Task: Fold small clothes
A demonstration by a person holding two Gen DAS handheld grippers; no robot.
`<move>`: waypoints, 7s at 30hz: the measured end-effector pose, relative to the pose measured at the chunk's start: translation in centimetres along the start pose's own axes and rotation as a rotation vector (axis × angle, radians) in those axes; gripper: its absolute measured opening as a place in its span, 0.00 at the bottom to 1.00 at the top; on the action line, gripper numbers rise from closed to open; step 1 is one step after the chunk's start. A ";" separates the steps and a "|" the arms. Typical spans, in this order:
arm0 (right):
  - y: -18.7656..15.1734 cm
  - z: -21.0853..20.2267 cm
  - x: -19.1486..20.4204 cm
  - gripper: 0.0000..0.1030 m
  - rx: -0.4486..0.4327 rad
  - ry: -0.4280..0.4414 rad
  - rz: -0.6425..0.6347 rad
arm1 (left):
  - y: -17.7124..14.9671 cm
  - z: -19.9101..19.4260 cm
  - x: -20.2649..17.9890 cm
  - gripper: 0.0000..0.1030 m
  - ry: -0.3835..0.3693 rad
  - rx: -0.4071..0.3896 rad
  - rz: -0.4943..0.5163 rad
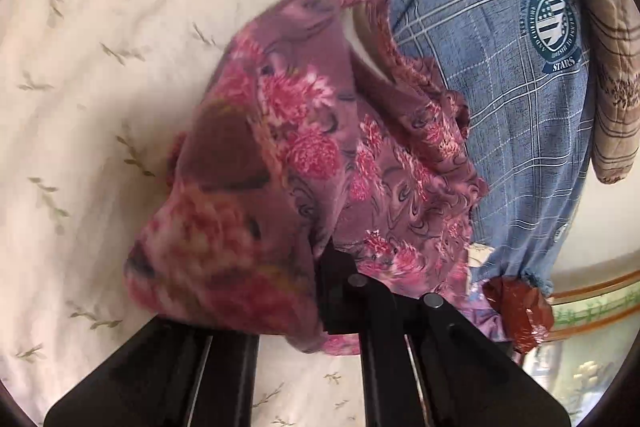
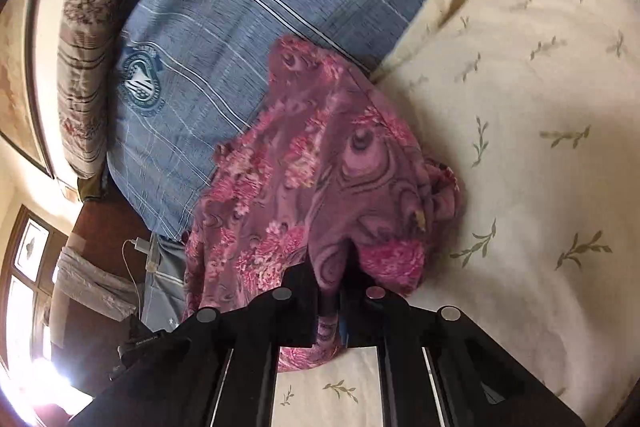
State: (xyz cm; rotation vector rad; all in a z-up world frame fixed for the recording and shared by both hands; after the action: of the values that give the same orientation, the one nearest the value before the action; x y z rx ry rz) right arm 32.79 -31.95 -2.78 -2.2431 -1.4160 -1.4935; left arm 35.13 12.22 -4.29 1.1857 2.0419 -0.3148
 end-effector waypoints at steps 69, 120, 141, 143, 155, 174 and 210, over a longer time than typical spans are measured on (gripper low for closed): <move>-7.7 -21.6 0.9 0.46 -0.033 -0.184 -0.190 | -12.4 -18.2 -0.6 0.58 0.121 -0.034 0.604; 4.8 -0.8 1.1 0.15 0.116 -0.405 -0.268 | 7.9 -4.7 1.6 0.07 0.408 0.075 0.098; 2.8 -0.3 3.1 0.11 0.145 -0.520 -0.413 | 3.1 -3.5 -2.6 0.27 0.448 0.123 0.318; 2.6 -2.0 3.5 0.12 0.098 -0.484 -0.413 | 2.4 -7.1 -1.9 0.29 0.380 0.096 0.323; -3.0 -5.1 9.6 0.38 0.145 -0.293 -0.500 | -12.5 -14.2 8.5 0.63 0.033 0.219 0.129; -13.9 -14.3 -2.9 0.66 0.287 -0.111 0.103 | -14.3 -12.3 10.7 0.63 -0.115 0.083 -0.165; -7.1 -20.3 -2.2 0.40 -0.050 -0.280 -0.125 | -11.1 -17.3 5.4 0.56 0.158 -0.073 0.358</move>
State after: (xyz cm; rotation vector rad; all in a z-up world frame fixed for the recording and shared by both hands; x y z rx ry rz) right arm 13.65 -40.05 3.31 -2.5187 -1.6378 -1.2989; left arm 16.10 19.00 2.29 1.5381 1.9048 0.0283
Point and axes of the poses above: each gripper's, at about its wrist camera, not at the fingertips, and z roughly the way its jaws point, x to its left, y to its top, the point moved 2 cm from there along z, roughly the way its jaws point, and after that the axes turned 2 degrees about x, right-handed, at the moved point
